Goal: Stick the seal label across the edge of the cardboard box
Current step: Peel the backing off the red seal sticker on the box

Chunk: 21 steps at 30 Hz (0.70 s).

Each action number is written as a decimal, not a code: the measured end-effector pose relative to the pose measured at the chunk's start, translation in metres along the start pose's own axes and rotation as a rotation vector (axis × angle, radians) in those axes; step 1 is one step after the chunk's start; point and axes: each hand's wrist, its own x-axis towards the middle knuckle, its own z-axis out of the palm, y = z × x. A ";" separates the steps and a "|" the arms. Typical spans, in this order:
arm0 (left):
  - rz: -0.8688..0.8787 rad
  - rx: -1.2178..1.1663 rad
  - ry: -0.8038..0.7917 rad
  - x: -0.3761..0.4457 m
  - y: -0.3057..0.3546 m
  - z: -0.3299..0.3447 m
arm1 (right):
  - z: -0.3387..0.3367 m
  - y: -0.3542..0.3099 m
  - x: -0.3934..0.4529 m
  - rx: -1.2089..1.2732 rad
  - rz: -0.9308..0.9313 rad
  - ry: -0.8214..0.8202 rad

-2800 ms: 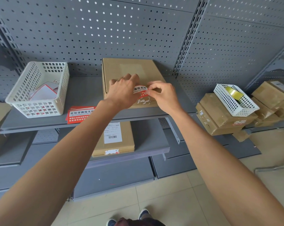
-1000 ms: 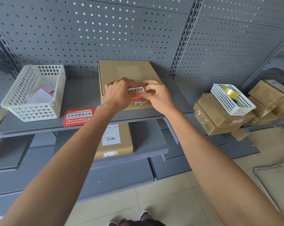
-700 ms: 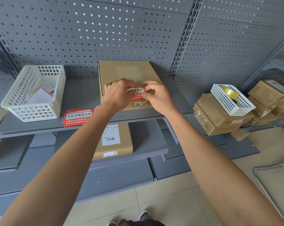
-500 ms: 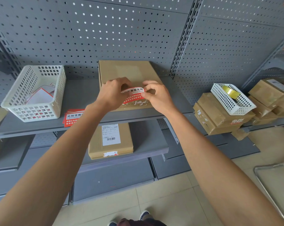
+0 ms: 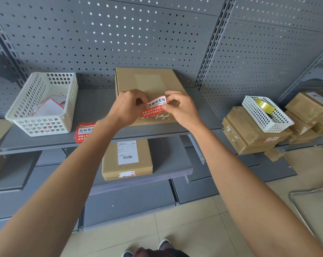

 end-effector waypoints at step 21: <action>0.059 0.019 0.017 -0.001 0.000 0.000 | 0.014 -0.011 0.004 -0.075 -0.022 0.002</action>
